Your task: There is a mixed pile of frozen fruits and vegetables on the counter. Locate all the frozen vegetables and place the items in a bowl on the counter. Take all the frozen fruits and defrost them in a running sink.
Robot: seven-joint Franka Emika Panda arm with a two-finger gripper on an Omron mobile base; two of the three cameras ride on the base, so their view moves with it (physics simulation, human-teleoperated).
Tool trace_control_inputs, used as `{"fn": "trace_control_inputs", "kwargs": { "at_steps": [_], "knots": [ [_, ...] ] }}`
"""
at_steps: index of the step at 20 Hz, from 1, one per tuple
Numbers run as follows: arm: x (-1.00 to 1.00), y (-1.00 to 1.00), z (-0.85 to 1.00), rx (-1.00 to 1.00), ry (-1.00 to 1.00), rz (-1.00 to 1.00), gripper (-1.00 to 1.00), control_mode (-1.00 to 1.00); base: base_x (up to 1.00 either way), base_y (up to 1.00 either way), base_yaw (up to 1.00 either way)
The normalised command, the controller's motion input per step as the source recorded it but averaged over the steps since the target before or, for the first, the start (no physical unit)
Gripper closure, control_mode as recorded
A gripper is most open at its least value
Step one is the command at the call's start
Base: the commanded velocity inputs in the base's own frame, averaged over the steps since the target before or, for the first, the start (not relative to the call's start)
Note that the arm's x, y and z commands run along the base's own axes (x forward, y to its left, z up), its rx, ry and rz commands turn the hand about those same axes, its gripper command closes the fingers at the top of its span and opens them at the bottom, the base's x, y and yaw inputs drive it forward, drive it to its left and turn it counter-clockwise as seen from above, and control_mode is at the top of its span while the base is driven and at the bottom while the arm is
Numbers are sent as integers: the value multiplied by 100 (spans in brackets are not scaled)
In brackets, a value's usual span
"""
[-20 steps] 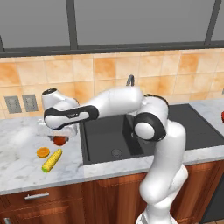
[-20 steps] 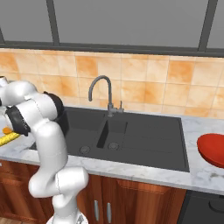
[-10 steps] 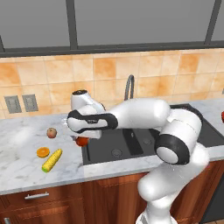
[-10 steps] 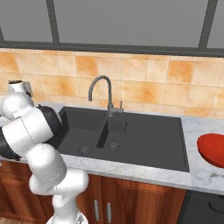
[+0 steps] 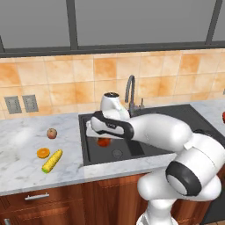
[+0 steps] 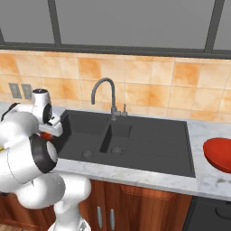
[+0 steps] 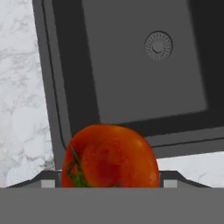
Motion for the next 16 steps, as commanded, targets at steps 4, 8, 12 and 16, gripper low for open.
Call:
{"fn": "trace_control_inputs", "kwargs": {
  "at_steps": [4, 8, 12, 16],
  "knots": [
    [-23, -68, 25, 0, -8, 23, 100, -100, 0, 0, 0],
    [-29, -82, 35, -2, -6, 19, 100, -100, 0, 0, 0],
    [-35, -93, 22, 0, -4, 9, 100, -100, 0, 0, 0],
    [-13, -83, 28, 4, -5, 3, 100, -100, 0, 0, 0]
  ]
}}
